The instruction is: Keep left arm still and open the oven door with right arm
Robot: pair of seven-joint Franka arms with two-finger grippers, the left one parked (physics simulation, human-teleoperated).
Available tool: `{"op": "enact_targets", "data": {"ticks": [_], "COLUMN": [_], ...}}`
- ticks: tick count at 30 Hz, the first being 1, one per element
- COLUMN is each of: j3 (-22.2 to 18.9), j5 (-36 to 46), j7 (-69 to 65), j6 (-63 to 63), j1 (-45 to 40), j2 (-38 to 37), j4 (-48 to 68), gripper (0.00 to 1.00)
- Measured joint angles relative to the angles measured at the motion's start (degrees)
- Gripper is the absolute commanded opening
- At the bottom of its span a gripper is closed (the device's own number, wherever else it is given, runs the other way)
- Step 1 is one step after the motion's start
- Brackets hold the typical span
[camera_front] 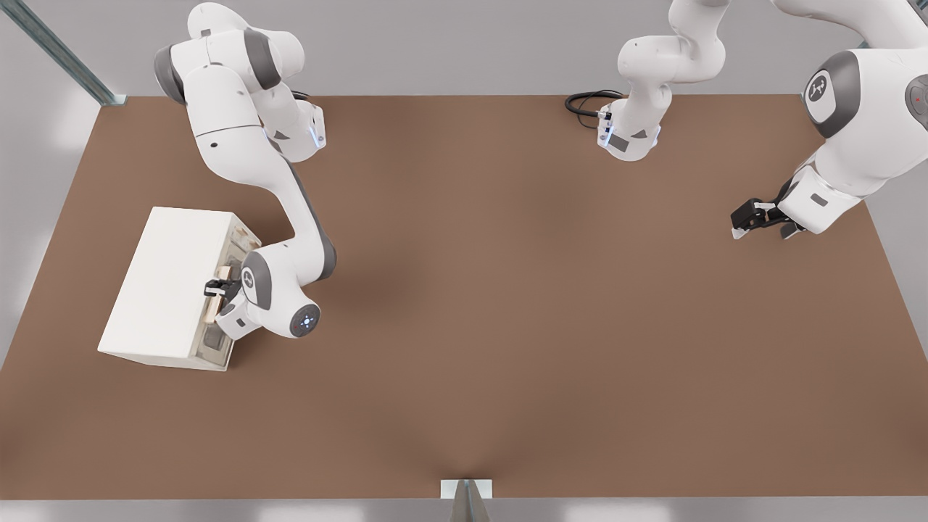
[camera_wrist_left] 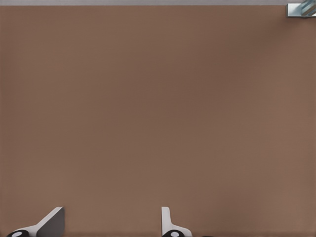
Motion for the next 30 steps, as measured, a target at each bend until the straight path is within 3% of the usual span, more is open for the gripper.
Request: {"op": "enact_targets", "data": {"ticks": [13,16,19,23,24,25,26,27,30], "j3": [0.13,2.6,4.86,5.29,5.07,4.57,2.54,-0.53,-5.16], "j5": [0.08,0.91,3.9,16.18,19.38,22.26,25.67,29.26,35.54], "j7": [3.03,4.14,5.2,4.56,3.74,2.69,1.41,-0.05,-4.06], "j6": [1.2,1.2,1.24,1.29,1.33,1.65,2.14,2.59,3.17], "j1": [1.96,3.36,3.77,0.2,-1.05,-2.06,-2.7,-3.2,-3.84], "j2": [0.41,0.28,-0.79,-7.3,-8.42,-9.69,-11.26,-12.75,-15.82], "j4": [0.15,0.67,4.04,12.2,14.73,16.45,17.33,17.79,19.71], "gripper": [0.0,0.0,0.0,0.0,0.09,0.3,0.72,1.0,1.0]}}
